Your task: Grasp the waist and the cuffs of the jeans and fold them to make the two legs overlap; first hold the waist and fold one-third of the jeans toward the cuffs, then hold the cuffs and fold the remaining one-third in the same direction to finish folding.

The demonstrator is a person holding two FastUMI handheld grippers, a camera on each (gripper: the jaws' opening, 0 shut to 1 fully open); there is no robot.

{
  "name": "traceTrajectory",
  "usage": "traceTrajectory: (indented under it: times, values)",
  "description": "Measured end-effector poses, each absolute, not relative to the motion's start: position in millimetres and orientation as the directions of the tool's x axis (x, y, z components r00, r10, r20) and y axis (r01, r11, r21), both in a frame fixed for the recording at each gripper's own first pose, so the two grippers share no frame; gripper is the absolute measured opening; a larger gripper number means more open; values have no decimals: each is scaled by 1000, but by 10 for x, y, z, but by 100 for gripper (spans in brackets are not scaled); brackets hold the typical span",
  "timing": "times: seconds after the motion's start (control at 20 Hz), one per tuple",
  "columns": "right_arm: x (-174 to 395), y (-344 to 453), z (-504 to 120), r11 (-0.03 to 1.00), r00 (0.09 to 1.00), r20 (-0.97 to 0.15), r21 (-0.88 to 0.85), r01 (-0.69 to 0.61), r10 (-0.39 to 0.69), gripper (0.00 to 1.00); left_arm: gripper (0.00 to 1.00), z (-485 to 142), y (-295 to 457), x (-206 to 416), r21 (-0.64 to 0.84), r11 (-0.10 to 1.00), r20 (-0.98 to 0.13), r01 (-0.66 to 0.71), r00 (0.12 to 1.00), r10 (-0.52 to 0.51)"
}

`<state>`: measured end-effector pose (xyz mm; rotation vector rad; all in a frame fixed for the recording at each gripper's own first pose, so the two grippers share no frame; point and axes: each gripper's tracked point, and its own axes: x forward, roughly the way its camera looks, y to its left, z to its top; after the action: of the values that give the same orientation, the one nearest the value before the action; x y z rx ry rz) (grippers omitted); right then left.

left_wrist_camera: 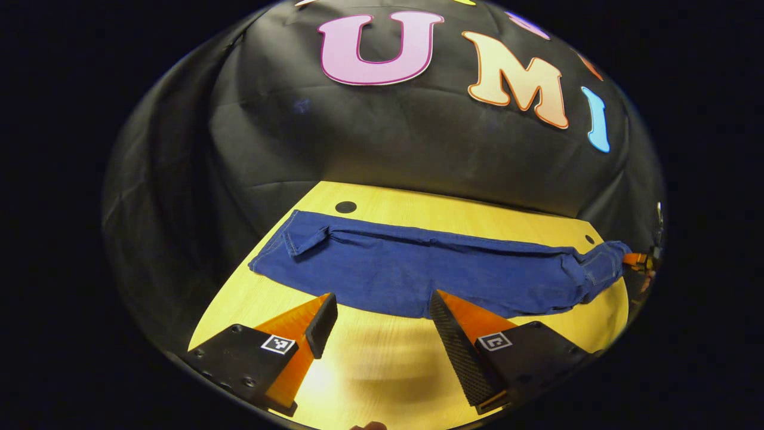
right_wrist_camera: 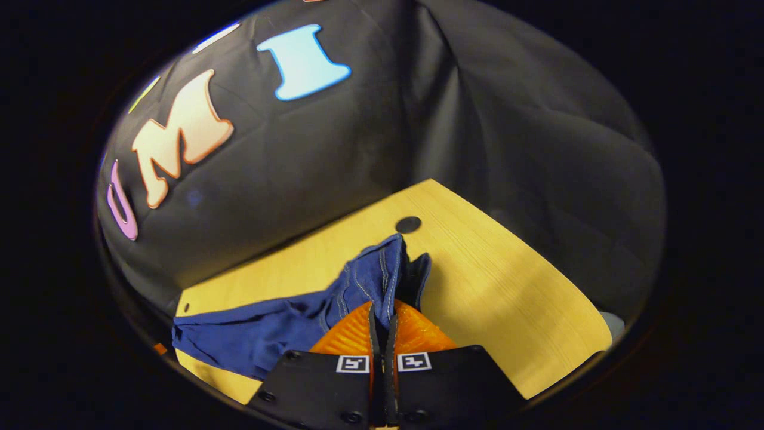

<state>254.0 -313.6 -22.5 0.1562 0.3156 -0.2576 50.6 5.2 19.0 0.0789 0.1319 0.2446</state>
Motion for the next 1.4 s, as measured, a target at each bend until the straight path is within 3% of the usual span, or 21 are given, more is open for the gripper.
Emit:
traceTrajectory:
  times: [0.15, 0.4, 0.65, 0.9, 1.0, 1.25, 1.4]
  values:
    - [2395, -2774, 41, 978, 949, -275, 92, 188, -156, 3, 95, 233, 10, 465, 96, 976, -113, -197, 972, 208]
    - [2268, -1610, 168, 966, 960, -233, 237, -98, 155, 3, 98, 192, 2, 470, 78, 985, -98, -154, 982, 161]
    - [2163, -590, -562, 916, 874, -314, 277, -290, 372, 3, 98, 158, -16, 468, 57, 992, -104, -109, 988, 115]
    - [2218, 475, -1125, 843, 767, -383, 388, -371, 514, 2, 98, 124, -18, 464, 34, 995, -121, -93, 988, 97]
    - [2305, 803, -1397, 838, 751, -401, 402, -370, 524, 3, 98, 129, -20, 468, 28, 996, -117, -90, 989, 92]
    - [2497, 1025, -2443, 906, 722, -551, 306, -291, 418, 2, 95, 135, -35, 465, 15, 996, -104, -91, 990, 92]
    - [2481, 1027, -2387, 923, 722, -574, 246, -297, 386, 0, 95, 121, -21, 454, 12, 995, -101, -98, 990, 99]
